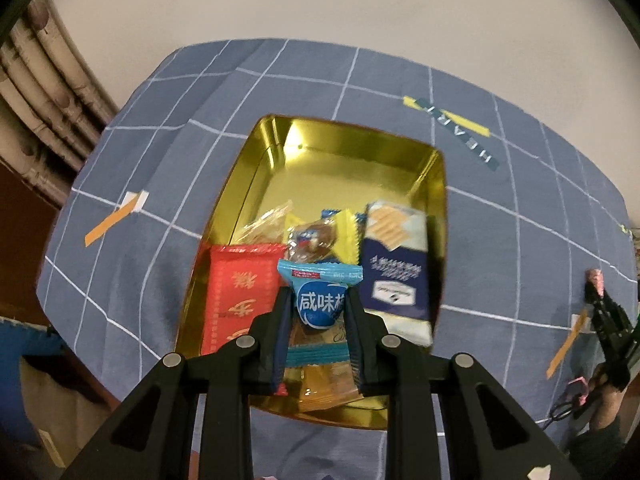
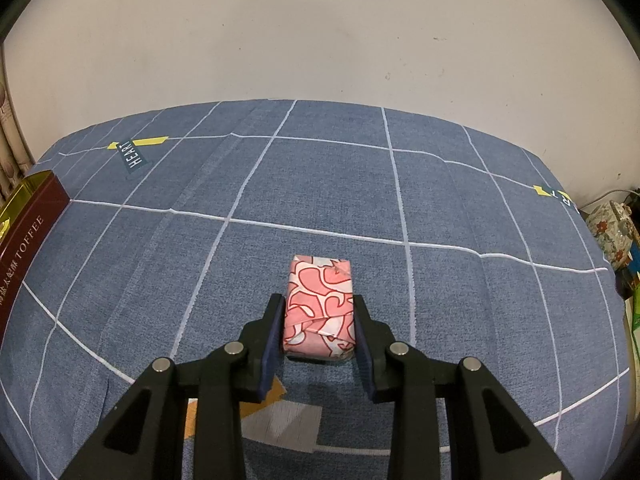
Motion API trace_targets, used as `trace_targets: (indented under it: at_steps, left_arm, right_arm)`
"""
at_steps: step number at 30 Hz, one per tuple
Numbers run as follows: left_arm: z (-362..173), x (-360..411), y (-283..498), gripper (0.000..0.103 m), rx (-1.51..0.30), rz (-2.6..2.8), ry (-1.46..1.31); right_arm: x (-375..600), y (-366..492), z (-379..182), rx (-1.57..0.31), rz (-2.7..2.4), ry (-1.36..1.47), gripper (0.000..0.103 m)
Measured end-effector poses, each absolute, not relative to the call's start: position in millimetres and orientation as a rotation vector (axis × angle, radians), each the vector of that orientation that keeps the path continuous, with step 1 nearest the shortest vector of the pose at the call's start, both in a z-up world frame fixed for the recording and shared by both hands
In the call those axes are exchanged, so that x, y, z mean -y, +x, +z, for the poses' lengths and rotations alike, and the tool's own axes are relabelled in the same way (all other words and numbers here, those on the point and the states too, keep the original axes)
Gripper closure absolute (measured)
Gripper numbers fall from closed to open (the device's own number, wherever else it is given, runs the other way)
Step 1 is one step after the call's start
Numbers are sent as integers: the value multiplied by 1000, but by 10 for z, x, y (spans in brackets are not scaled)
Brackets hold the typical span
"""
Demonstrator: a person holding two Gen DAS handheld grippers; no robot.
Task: Organize snacks
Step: 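Carry the teal candy into the tin and open the left tool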
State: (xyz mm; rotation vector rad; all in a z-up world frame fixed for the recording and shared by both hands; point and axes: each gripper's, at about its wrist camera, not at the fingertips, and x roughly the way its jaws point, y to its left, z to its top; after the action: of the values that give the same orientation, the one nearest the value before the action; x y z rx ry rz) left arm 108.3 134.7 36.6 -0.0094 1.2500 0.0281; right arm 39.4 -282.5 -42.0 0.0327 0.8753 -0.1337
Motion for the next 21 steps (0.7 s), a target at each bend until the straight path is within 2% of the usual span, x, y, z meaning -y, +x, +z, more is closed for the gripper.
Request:
trace_targets:
  at_steps: [21]
  left_arm:
    - [110, -1407, 985, 78, -1276, 44, 62]
  right_arm:
    - [2816, 389, -424, -881, -139, 25, 70]
